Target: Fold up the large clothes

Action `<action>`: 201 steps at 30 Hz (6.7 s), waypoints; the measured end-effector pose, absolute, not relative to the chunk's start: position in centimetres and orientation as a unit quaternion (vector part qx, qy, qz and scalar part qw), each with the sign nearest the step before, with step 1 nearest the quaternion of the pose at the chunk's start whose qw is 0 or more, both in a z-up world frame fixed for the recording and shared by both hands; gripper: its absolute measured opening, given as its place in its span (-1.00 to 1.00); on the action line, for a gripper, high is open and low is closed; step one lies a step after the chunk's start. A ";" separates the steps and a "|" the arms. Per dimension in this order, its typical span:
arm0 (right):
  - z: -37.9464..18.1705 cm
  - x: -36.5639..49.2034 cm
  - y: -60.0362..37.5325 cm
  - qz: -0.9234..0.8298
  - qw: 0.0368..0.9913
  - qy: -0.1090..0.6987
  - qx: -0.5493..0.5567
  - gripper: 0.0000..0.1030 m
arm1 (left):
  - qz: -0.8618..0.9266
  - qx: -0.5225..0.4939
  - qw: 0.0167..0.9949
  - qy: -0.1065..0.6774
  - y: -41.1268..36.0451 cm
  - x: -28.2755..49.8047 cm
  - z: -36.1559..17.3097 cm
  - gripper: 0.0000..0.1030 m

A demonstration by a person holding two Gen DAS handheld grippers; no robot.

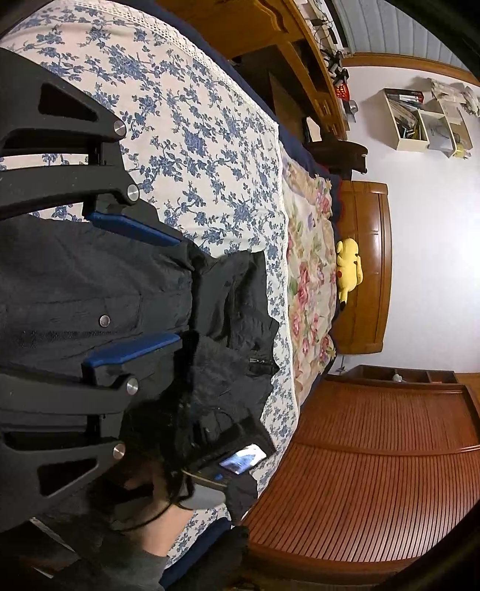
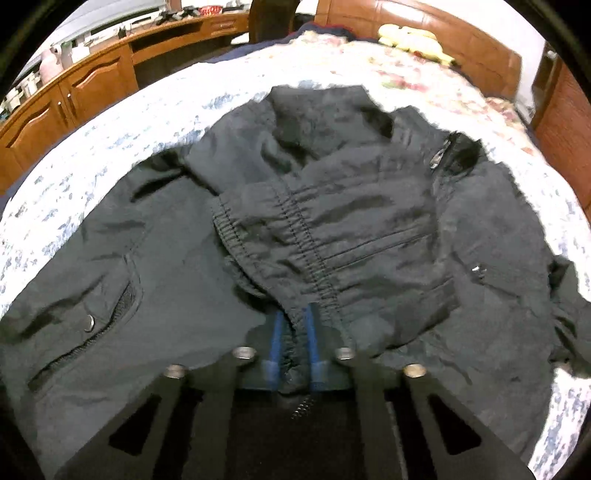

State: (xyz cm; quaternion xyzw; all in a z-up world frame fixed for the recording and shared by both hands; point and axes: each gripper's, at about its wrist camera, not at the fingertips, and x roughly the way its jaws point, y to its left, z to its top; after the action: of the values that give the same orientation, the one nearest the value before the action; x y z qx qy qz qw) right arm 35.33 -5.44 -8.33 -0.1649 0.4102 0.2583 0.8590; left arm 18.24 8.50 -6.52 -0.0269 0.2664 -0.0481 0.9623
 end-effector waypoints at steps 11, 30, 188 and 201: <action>-2.1 29.9 -10.7 0.266 0.897 0.330 -0.120 -0.93 | -0.062 -0.018 0.963 0.262 7.1 18.2 -6.0 -0.02; -0.2 17.4 -17.4 0.297 0.902 0.306 -0.072 -0.94 | -0.074 -0.013 0.961 0.266 5.0 19.0 -6.0 -0.02; -10.9 41.1 -28.8 0.037 0.886 0.461 0.029 0.32 | -0.163 0.011 0.945 0.282 -7.8 23.7 -8.8 0.51; -10.4 39.0 -26.0 0.084 0.880 0.462 -0.077 -0.62 | -0.155 0.008 0.946 0.285 -6.8 23.6 -8.8 0.51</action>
State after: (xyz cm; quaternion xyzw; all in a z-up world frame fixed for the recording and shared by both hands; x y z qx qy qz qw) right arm 39.03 -26.00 -10.38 -0.0773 0.4617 0.0838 0.8797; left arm 23.58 -6.82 -8.84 0.0077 0.2850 -0.1550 0.9459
